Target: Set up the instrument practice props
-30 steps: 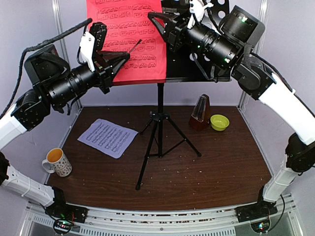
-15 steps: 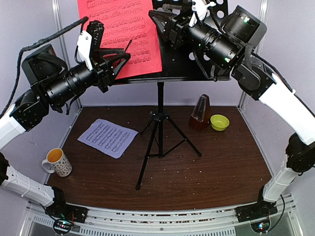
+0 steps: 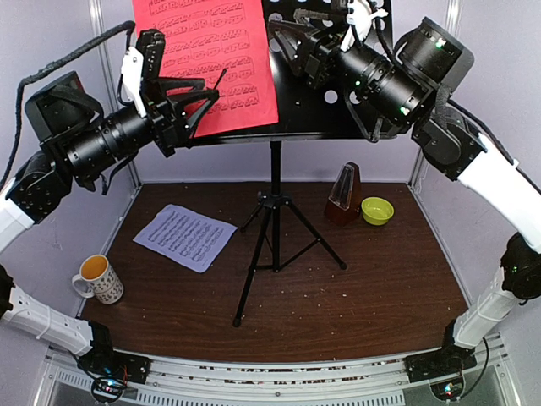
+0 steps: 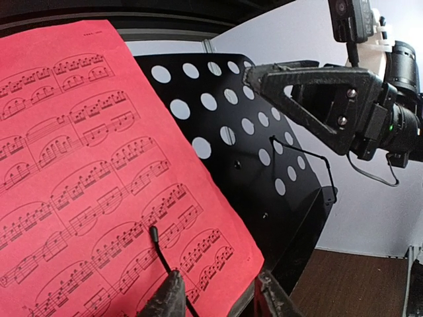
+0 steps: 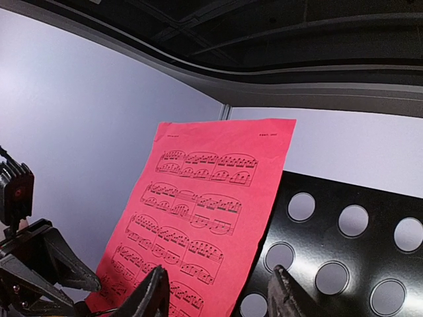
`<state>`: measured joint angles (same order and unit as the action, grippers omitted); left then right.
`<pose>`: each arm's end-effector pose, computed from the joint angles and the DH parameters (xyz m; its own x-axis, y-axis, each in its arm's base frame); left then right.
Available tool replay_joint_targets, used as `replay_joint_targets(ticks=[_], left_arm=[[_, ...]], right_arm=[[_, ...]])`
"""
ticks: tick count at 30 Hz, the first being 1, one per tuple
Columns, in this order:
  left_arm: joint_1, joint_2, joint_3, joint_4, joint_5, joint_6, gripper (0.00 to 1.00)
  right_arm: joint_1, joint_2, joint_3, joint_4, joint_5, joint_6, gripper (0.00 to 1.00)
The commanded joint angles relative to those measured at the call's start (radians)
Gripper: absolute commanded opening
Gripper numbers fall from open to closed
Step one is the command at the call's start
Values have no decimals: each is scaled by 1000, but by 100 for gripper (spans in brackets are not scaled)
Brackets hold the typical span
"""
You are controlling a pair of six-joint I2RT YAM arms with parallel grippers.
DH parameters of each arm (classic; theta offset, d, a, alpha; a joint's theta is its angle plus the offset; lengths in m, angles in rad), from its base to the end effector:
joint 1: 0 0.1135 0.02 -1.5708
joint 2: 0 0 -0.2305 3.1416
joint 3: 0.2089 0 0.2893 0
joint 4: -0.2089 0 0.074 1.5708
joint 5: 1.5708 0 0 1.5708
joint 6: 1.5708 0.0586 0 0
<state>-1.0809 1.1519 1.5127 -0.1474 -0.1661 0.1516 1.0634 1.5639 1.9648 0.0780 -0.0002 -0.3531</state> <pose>0.1491 -0.2590 0.5080 0.2185 -0.0931 -0.9714 0.7701 0.6279 0.1130 0.1814 0.3262 0.5708 0.5124 0.2099 -0.8327 -0.7427 0.5951 -0.3070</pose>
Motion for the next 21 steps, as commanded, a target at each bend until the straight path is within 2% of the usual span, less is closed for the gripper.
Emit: replay_joint_targets(ticks=[1,6,13,21], left_arm=[[-2,-35,59,-46,-20,-42,39],[-2,-42,92,-120,-96,-80,40],[13,-73,87,-162,-237,-148,49],[114,-115,117,-244,-255,-235,49]], right_arm=[[-5,-50,-28,25,16,34,51],[-5,-64,-40,-17,35,100,48],[-3,-96,-116,-35,42,192,46],[-3,-131,-192,-40,51,238,44]])
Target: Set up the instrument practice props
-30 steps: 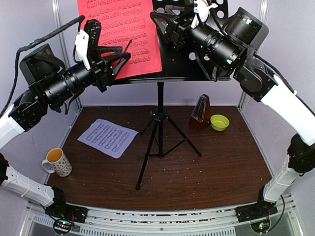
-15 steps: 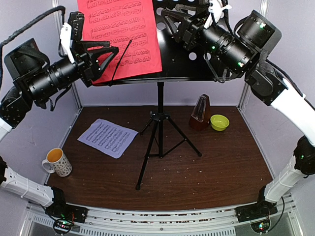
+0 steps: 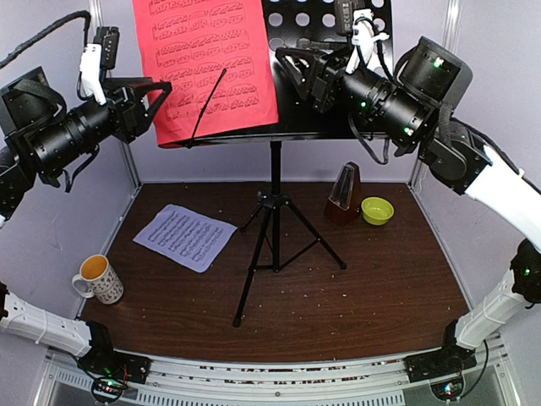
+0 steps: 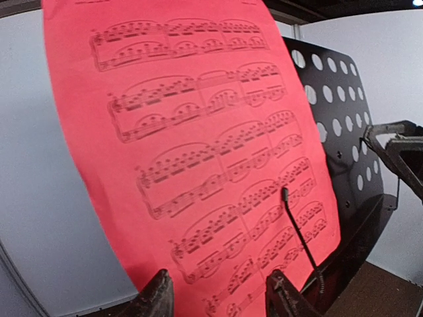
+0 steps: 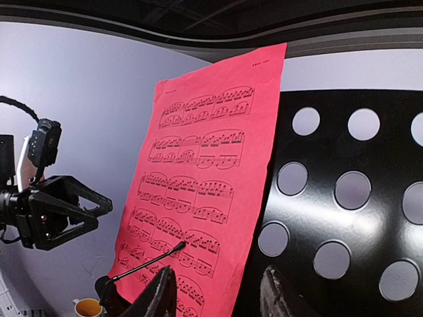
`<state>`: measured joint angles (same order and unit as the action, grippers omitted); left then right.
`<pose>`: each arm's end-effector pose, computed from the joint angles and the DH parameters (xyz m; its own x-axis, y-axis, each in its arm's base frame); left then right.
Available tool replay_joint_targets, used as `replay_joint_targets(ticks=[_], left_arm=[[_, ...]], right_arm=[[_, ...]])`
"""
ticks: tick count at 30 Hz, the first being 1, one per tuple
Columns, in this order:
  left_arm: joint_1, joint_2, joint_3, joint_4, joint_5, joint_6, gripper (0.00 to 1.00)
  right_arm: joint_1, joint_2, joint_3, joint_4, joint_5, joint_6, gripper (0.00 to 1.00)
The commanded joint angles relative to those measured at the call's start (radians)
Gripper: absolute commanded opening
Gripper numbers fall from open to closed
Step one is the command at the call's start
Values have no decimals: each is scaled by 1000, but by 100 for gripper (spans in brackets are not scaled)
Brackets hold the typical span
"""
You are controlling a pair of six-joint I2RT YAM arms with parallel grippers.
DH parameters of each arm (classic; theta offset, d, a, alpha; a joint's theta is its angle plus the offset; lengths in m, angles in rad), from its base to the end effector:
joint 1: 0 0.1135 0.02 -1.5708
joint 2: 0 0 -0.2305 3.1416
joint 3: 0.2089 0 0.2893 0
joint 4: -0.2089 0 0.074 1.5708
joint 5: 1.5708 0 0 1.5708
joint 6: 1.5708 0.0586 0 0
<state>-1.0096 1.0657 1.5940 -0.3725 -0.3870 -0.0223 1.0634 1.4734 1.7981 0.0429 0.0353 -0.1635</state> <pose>0.1514 -0.1993 0.5296 0.0695 -0.1494 -0.9863 0.5873 0.8054 -0.0806 0.1818 0.3227 0.5377 0.3119 0.2262 -0.9228 -0.8176 0.5587 -0.1394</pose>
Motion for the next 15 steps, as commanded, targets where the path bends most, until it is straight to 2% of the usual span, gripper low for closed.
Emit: replay_joint_targets(ticks=[1,7,11,15], left_arm=[[56,-28,42,-29,-28,-65,51],[117,-1,94,-74,13,-71,56],[157,9,96,-54,94,-76,57],[176,29,116,-62,116,-78,57]], right_arm=[[-2,-44,-31,-7,16,57,44],[-3,-45,-27,-53,45,142,41],[-3,-46,-30,-86,90,197,41],[-2,-38,-26,-113,100,239,40]])
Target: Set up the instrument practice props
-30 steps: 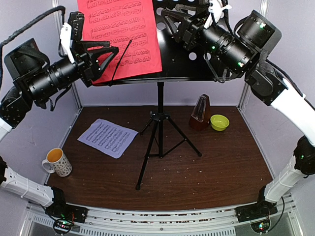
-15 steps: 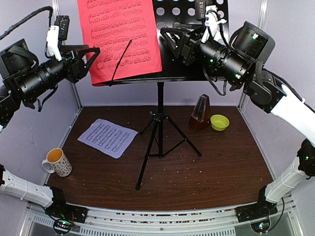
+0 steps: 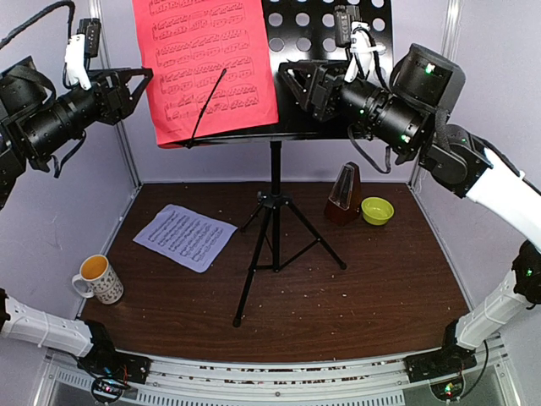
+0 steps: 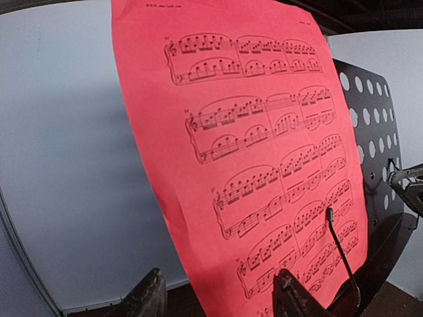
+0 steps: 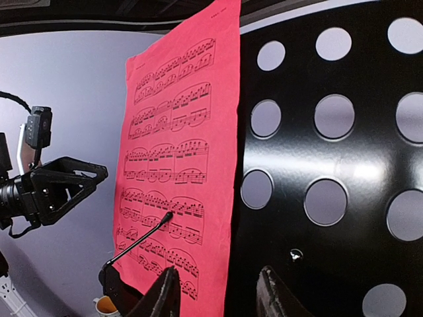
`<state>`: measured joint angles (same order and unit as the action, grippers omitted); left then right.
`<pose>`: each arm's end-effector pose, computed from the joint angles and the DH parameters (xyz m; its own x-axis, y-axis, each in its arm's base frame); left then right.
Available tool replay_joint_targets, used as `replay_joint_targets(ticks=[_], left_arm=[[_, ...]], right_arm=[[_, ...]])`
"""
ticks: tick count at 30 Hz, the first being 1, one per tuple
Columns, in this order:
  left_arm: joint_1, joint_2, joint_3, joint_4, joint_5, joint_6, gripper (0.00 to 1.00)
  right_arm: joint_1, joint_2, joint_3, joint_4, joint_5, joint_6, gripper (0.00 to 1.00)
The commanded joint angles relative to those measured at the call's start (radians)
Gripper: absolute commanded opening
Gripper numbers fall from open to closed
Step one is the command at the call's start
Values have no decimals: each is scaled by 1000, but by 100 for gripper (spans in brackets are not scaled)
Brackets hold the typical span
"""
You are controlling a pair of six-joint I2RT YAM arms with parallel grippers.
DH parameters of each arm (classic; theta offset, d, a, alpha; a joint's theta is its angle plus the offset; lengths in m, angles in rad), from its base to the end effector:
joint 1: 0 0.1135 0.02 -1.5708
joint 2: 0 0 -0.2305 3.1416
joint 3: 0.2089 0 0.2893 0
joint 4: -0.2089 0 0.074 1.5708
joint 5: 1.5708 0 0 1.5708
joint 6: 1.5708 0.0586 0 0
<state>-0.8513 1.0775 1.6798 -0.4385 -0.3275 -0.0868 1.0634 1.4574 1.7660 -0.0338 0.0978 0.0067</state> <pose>0.1709 -0.1665 0.5474 0.0635 -0.1970 -0.9784 0.5104 0.8488 -0.1378 0.1861 0.3230 0.5215 0.1263 0.2410 -0.9623 -0.8250 0.5641 0.0329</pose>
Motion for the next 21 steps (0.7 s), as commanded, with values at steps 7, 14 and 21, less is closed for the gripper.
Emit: replay_joint_targets(ticks=[7,14,21], left_arm=[[48,33,26,5,73,-25,57],[75,40,20,19,76,-33,57],[118,54,24,21,148,-46,58]], right_arm=[[-3,2,9,-49,32,95,40],[-3,50,56,-56,34,103,39],[-2,111,122,-83,50,110,37]])
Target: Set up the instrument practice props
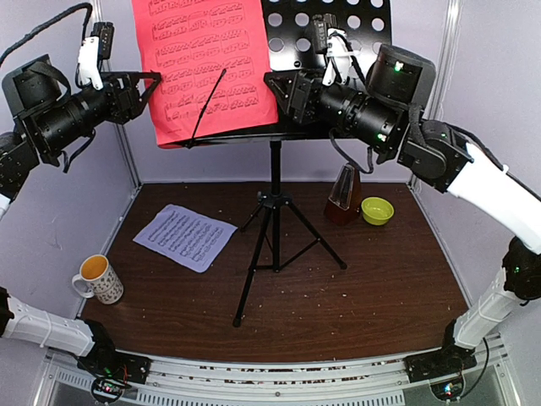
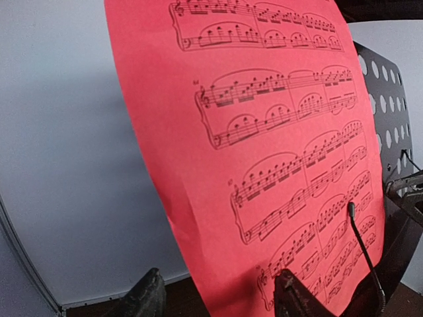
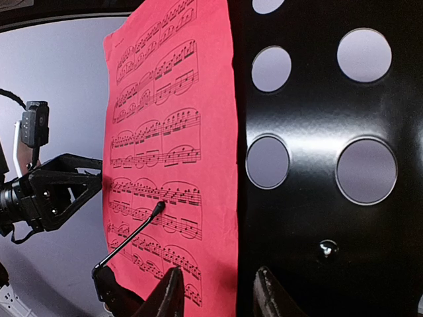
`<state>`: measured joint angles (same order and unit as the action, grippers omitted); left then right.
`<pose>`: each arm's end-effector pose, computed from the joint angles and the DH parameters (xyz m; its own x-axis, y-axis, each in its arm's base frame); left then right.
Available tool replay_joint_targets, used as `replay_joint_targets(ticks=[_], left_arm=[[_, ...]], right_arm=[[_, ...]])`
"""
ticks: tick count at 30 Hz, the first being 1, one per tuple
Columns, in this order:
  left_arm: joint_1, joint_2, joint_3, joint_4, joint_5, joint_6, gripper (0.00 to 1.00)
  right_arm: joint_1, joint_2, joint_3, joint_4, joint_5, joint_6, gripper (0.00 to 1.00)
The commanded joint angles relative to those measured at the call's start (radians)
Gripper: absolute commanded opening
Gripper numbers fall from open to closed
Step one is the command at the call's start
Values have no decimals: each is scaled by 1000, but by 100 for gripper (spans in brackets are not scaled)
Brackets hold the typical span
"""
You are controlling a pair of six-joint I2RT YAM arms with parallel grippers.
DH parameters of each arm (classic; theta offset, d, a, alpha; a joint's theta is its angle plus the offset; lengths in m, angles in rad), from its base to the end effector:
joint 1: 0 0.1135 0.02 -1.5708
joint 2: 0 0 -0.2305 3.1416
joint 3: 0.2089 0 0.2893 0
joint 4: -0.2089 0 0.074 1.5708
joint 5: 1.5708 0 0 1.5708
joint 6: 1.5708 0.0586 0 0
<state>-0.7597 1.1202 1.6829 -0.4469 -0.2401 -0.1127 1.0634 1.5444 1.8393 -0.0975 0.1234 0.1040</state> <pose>0.1960 -0.1669 0.5378 0.0273 -0.1766 -0.9839 0.5040 0.8525 -0.1390 0.1991 0.3434 0.5095 0.0108 0.2315 -0.9728 -0.8142 0.5667 0.1258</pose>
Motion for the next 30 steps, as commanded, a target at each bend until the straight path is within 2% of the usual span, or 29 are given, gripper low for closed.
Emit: replay_joint_targets(ticks=[1,18,25,28,30], left_arm=[[31,15,18,32,69,-20,58],[42,72,17,97,194,-15,52],[42,78,18,103,204,-10,51],[41,79,21,103,206,-9,51],[42,81,23,104,207,-9,51]], right_arm=[[-3,27,52,-20,30,14,37],[-3,52,68,-14,4,24,27],[-3,42,64,-11,4,29,11],[-3,26,43,1,15,29,1],[-3,15,23,8,26,29,0]])
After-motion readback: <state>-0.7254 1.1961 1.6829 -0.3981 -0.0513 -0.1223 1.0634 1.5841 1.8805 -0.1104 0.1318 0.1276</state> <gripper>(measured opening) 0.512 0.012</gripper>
